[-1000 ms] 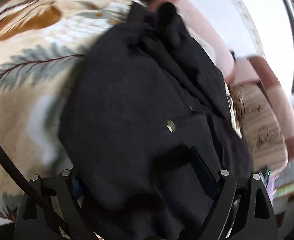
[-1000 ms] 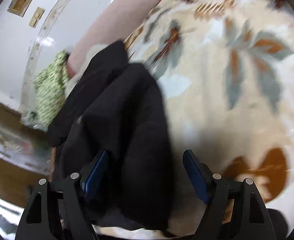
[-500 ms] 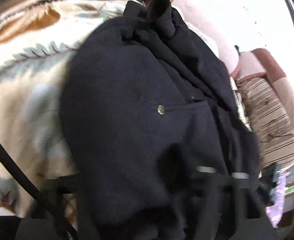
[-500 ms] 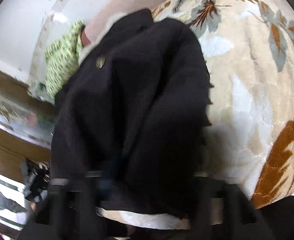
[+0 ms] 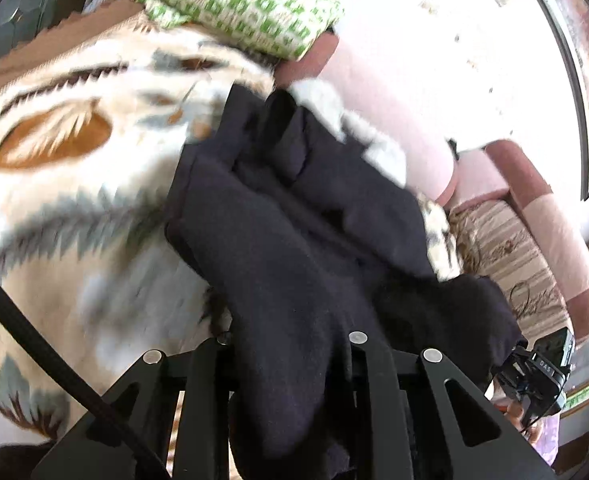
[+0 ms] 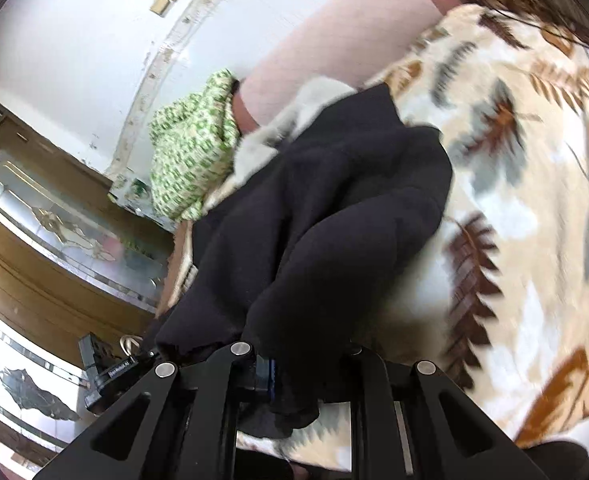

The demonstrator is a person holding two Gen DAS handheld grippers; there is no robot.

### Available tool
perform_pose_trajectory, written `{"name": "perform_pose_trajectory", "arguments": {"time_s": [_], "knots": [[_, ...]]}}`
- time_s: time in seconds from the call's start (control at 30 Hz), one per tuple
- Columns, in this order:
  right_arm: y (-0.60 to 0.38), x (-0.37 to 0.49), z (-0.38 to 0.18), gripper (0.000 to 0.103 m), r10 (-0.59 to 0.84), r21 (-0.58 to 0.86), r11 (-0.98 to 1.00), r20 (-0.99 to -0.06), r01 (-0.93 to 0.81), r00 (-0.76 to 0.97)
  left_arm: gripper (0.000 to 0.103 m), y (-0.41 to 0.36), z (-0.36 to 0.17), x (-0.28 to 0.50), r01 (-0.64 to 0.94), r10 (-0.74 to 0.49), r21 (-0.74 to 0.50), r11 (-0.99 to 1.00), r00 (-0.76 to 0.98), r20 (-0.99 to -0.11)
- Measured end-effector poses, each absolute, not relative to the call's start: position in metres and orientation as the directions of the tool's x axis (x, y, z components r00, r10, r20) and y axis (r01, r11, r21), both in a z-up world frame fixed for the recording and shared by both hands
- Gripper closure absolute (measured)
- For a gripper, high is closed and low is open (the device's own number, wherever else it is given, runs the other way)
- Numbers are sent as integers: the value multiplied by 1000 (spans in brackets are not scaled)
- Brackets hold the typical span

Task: Fold large clothes
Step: 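Press the folded jacket flat with both grippers and release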

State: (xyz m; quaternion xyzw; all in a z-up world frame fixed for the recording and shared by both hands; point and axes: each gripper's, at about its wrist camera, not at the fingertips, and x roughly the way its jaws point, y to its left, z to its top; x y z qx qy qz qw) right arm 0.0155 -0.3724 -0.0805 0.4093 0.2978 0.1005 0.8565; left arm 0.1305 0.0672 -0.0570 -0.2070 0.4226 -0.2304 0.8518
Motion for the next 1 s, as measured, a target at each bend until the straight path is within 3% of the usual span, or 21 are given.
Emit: {"name": "perform_pose_trajectory", "arguments": {"time_s": [0.27,0.43,0.6,0.67,0.8,0.93,1.0], "knots": [[-397,108,-24,88,322,739,669,-382,77,867,84,32,-4,234,152,-476,-504,850,630,-613],[-425,189,-18,88,214,688,702,-448,182,868,83,-1,-4,331,52,-357,-425,904,641,-679],[-441,276,-61,88,161,616,731,-574,294,803,79,-32,-55,416,-40,-265,-345,938,560,-785],[-439,297,-83,87,140,574,756,-611,314,779,77,-37,-74,436,-61,-261,-353,934,558,-788],[-430,327,-114,87,108,494,823,-621,281,776,73,-37,-91,454,-110,-260,-382,918,561,-786],[-434,336,-130,87,94,512,807,-604,295,792,70,-41,-94,457,-119,-249,-375,919,562,-789],[-434,334,-131,87,95,517,805,-599,293,795,59,-40,-87,454,-95,-277,-389,916,551,-787]]}}
